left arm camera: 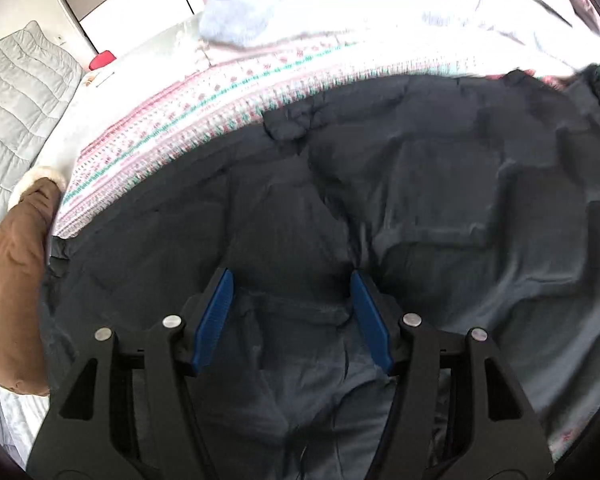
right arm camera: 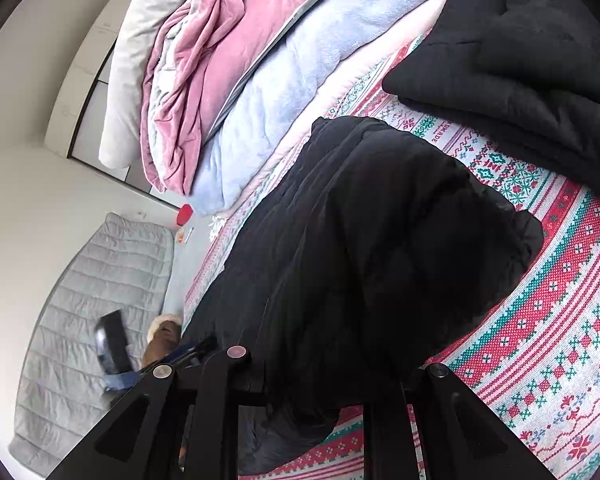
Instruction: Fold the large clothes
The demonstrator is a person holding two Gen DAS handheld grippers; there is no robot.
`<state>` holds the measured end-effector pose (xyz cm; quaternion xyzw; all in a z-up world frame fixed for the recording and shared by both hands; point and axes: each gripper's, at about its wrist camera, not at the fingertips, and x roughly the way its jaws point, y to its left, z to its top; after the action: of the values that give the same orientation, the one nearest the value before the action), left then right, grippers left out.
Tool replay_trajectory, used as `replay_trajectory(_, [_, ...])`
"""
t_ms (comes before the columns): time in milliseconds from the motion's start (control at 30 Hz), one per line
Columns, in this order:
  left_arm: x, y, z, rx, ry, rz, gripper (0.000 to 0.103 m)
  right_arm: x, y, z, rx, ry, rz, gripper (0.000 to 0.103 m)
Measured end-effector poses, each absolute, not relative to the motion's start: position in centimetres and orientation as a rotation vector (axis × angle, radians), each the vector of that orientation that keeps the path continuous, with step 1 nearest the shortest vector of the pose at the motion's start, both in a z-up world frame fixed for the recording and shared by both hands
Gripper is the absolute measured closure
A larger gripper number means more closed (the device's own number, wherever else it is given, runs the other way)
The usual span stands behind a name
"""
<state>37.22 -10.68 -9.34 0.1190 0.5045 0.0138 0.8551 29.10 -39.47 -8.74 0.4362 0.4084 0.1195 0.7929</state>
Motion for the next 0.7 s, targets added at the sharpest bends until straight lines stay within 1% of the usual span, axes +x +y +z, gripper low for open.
replay_trajectory(200, [36.7, -11.7, -10.9, 0.317, 1.038, 0.061, 0.040, 29.2, -39.3, -8.6, 0.942, 0.874, 0.275, 0.084])
replay_trajectory(367, [37.5, -11.1, -9.3, 0.243, 1.081, 0.032, 0.040, 29.2, -39.3, -8.4, 0.950, 0.868, 0.275, 0.084])
replay_trajectory(533, [39.7, -9.8, -6.9, 0.181, 1.052, 0.076, 0.040, 29.2, -39.2, -8.1, 0.946, 0.857, 0.278, 0.084])
replay_trajectory(700, [41.9, -10.0, -8.4, 0.212, 1.095, 0.110, 0.040, 29.1, -39.1, -7.6, 0.932, 0.843, 0.283, 0.084])
